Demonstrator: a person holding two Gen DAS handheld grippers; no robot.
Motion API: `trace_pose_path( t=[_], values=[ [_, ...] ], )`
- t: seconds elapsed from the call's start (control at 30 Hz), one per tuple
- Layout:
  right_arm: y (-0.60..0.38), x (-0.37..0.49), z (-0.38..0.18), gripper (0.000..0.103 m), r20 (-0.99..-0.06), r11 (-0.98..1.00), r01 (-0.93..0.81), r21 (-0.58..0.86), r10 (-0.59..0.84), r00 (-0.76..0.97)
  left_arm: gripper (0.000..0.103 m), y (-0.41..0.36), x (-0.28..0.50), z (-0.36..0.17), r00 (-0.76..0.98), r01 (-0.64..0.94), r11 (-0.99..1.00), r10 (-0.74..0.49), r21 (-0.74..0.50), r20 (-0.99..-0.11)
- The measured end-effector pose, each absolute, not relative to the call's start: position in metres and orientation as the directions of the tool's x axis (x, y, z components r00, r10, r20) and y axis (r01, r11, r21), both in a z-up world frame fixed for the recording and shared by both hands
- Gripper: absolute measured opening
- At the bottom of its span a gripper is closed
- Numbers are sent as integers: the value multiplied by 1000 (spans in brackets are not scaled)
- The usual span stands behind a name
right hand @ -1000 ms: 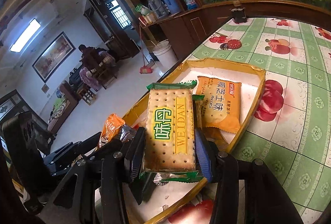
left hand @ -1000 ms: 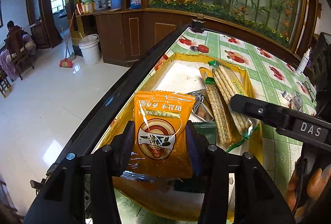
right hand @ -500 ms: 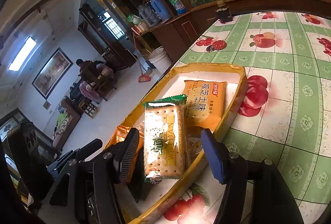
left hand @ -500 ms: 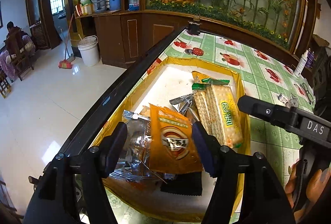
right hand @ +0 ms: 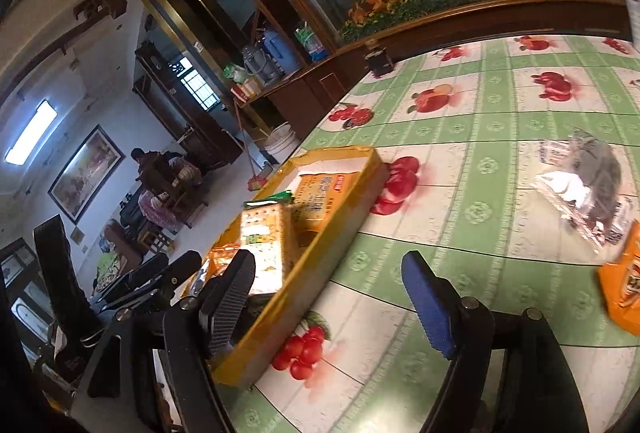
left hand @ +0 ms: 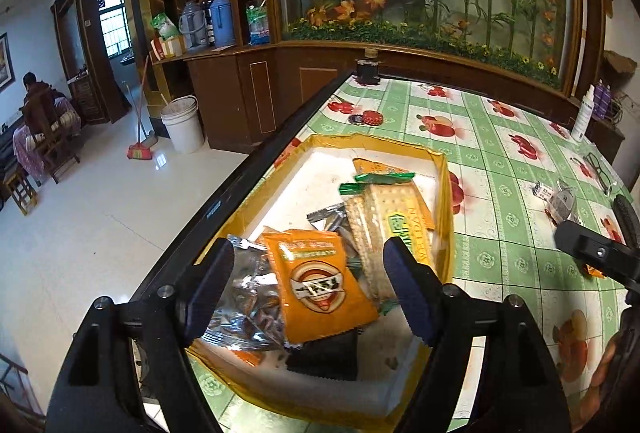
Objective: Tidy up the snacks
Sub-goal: 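Open both tools to drop the orange bag and WEIDAN pack into the tray, then grasp the small orange bag with the right tool while the left grasps the clear bag of silver packets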
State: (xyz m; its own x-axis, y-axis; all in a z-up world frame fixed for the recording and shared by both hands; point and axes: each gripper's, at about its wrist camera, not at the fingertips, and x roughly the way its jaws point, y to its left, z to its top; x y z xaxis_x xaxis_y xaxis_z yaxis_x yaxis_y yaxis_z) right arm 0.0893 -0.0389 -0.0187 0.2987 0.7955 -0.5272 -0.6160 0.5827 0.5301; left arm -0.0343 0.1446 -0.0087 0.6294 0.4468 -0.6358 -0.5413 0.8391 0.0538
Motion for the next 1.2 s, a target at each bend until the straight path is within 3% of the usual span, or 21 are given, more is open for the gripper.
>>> trace_pose_path(
  t=[0.2, 0.57, 1.2],
  values=[
    [-107, 95, -30, 84, -547, 670, -530, 520, 738, 395, 83, 119, -20, -8, 630, -503, 860, 433, 86, -645],
    [-198, 106, -53, 84, -581, 764, -397, 509, 645, 497, 83, 66, 2, -5, 656, -418, 897, 410, 147, -633],
    [-197, 134, -57, 86, -694, 841, -442, 312, 520, 498, 83, 3, 66, -19, 679, -210, 975, 199, 72, -707]
  ],
)
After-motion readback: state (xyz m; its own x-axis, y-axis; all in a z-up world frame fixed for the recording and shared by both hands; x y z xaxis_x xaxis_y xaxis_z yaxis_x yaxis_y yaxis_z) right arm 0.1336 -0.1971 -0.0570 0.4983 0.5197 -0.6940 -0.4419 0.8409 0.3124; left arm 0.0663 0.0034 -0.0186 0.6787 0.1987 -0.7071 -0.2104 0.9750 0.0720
